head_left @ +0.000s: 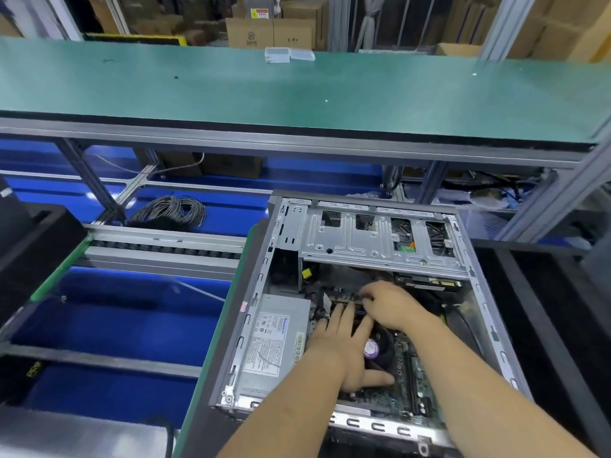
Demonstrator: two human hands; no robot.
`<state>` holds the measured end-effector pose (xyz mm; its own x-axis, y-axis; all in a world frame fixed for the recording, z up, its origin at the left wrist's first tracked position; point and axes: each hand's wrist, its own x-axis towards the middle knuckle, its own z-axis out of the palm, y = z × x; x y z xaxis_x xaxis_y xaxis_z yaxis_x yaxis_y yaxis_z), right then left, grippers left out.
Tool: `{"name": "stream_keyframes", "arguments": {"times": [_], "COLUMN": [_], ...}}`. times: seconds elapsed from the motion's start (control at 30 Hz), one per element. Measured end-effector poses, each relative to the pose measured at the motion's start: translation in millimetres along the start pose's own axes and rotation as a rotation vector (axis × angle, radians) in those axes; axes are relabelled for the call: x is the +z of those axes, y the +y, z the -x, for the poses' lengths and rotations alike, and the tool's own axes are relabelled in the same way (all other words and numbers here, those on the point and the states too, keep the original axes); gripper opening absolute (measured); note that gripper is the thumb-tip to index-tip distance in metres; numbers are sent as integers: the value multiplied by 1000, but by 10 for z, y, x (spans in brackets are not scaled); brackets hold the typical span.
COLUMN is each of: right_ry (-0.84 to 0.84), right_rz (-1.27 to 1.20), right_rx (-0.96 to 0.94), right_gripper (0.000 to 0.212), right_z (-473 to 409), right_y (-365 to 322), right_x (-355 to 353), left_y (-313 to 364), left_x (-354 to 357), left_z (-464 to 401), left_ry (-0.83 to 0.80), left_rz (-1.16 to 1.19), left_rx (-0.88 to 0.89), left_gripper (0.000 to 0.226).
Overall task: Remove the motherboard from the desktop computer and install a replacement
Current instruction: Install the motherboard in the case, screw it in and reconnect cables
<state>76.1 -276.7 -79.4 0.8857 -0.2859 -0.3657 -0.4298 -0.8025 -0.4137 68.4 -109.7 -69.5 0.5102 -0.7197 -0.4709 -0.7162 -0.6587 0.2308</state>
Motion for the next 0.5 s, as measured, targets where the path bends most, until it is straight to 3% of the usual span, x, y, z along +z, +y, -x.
{"name": "stream_keyframes", "arguments": {"times": [0.07, 0.17, 0.23, 0.3, 0.4, 0.5], "right_ry": [-22, -96, -148, -148, -135, -53], "right_rz": [-3, -355, -407, -305, 49, 9], "right_rx": [55, -58, -116, -166, -200, -289], "right_gripper": [38, 27, 32, 42, 49, 16], "right_z": [-14, -20, -37, -82, -130, -168], "right_y": [111, -29, -185, -332, -486, -523], "right_x": [14, 79, 105, 123, 133, 180], "left_y": [9, 18, 44, 97, 206, 240], "left_x": [-71, -108, -103, -113, -126, -123], "left_z": [-13, -30, -11, 26, 74, 114], "left_ry": [-90, -107, -98, -65, -32, -10], "left_rz": [-15, -43, -96, -206, -273, -273], "left_rx": [19, 14, 14, 18, 25, 96], "left_gripper": [110, 110, 107, 103, 92, 81]}}
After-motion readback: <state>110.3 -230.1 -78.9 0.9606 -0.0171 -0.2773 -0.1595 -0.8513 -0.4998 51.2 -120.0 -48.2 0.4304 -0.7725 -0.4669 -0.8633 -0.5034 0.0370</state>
